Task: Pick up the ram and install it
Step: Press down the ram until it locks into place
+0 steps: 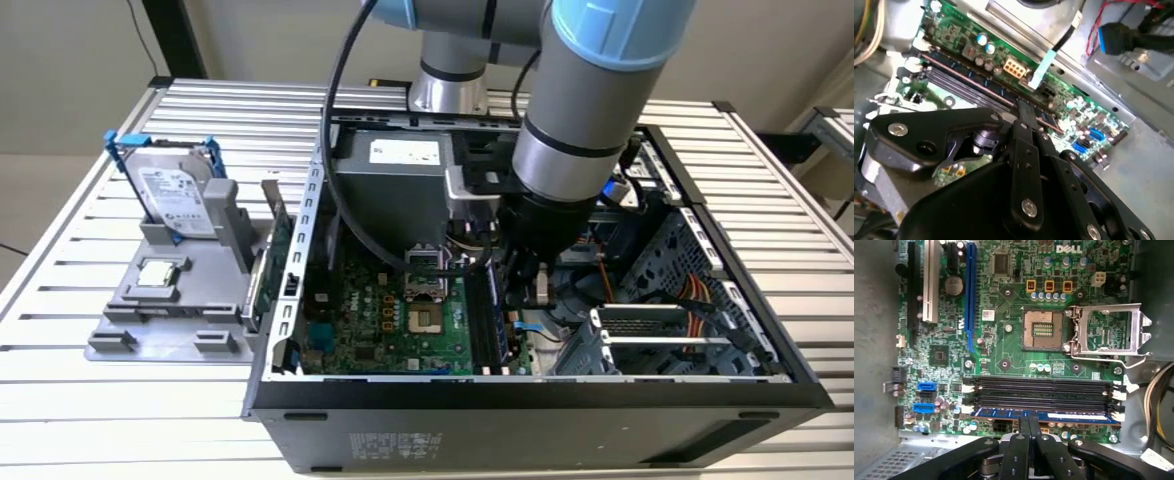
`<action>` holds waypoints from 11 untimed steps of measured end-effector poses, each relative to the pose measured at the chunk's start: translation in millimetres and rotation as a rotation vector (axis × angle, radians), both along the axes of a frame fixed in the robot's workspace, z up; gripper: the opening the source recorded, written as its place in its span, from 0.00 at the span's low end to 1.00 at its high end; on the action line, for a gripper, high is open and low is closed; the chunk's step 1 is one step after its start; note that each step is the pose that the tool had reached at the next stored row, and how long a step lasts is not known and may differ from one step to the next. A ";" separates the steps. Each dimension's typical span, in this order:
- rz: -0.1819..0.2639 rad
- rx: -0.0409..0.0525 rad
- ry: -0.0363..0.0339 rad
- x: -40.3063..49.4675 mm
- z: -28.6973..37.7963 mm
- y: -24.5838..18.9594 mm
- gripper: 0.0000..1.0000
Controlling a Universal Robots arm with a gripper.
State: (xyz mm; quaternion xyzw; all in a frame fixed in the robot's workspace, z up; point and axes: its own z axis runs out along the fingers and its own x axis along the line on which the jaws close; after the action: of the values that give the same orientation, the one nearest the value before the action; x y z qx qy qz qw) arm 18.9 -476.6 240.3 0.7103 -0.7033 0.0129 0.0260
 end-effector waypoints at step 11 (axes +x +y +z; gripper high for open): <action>-0.107 0.0003 0.0000 1.9 -14.6 0.5 0.00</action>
State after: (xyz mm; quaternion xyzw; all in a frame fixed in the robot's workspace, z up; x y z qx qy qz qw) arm 20.8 -476.2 225.7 0.6715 -0.7404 0.0114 0.0265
